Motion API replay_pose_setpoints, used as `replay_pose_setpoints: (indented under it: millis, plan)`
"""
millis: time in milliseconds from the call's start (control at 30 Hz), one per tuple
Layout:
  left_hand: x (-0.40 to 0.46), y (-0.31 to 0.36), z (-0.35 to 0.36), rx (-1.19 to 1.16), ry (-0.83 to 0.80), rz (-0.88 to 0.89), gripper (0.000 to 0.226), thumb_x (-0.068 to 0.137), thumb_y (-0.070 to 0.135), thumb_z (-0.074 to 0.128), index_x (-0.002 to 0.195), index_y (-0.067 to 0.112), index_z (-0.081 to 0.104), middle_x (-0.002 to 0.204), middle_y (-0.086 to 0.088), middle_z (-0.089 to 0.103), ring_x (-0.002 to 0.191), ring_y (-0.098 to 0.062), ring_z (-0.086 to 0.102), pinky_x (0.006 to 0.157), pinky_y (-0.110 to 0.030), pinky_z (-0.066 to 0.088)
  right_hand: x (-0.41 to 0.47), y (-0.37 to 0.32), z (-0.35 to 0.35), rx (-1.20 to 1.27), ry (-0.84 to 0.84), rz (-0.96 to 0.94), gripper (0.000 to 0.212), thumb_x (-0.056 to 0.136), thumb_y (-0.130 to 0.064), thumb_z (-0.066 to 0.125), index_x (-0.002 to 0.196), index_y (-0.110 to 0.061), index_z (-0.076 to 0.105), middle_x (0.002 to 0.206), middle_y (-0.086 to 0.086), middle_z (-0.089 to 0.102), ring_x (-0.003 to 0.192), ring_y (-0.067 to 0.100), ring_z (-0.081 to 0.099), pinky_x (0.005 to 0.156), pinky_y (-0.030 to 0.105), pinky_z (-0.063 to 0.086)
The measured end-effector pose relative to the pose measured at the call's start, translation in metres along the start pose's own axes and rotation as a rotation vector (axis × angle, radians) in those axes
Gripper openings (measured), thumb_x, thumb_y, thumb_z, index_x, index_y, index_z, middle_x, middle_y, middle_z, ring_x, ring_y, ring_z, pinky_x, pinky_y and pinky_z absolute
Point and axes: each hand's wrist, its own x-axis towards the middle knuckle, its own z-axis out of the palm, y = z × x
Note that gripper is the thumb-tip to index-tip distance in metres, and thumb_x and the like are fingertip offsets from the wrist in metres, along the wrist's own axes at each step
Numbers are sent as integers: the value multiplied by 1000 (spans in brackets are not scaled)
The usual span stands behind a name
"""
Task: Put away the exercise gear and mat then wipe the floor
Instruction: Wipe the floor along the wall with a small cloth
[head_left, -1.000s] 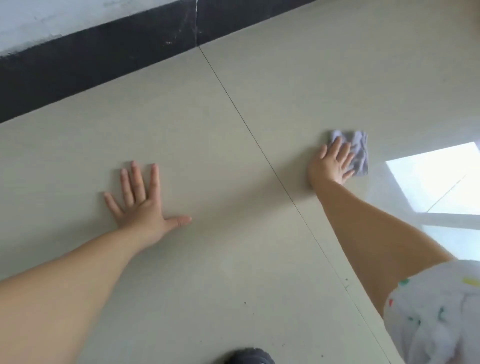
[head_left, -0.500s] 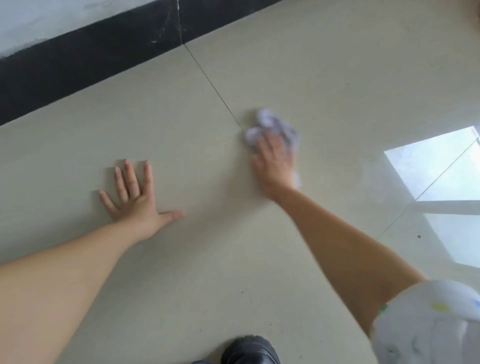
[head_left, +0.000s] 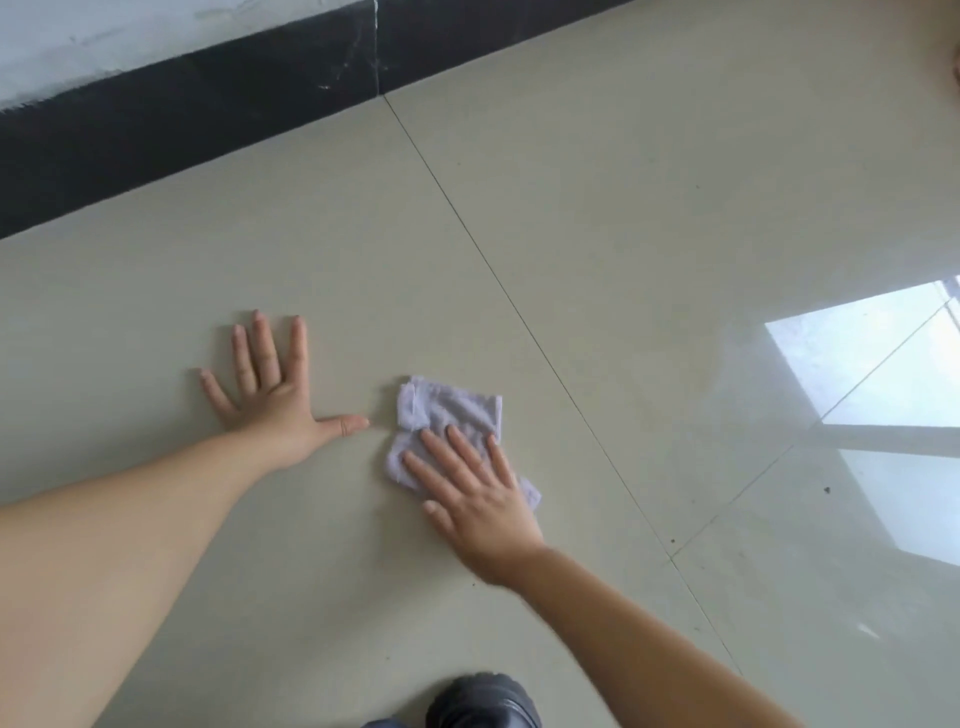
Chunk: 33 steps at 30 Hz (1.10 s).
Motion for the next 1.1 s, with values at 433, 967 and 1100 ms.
replay_pose_setpoints:
  millis: [433, 967, 1100]
  plan:
    - [-2, 1, -2, 15, -46, -1, 128, 66, 75, 59, 140, 28, -34, 147, -8, -42, 138, -26, -35, 110, -61, -9, 29, 78, -32, -20, 116, 460, 57, 97, -35, 29, 151, -22, 16, 159, 6, 16, 147, 23, 2, 113, 56, 16]
    - [-2, -1, -5, -47, -92, 8, 125, 67, 75, 59, 118, 34, -48, 124, 2, -59, 135, -23, -41, 109, -59, -14, 260, 105, -126, 36, -13, 383, 55, 100, -42, 10, 152, -28, -1, 160, 0, -11, 147, 20, -13, 117, 46, -10]
    - [-2, -1, -3, -66, -68, 13, 125, 67, 74, 59, 121, 33, -46, 128, 1, -57, 131, -21, -44, 110, -59, -13, 197, 69, -88, -137, -147, -330, 60, 96, -49, 5, 152, -28, 13, 160, -3, 4, 147, 16, -2, 118, 43, -6]
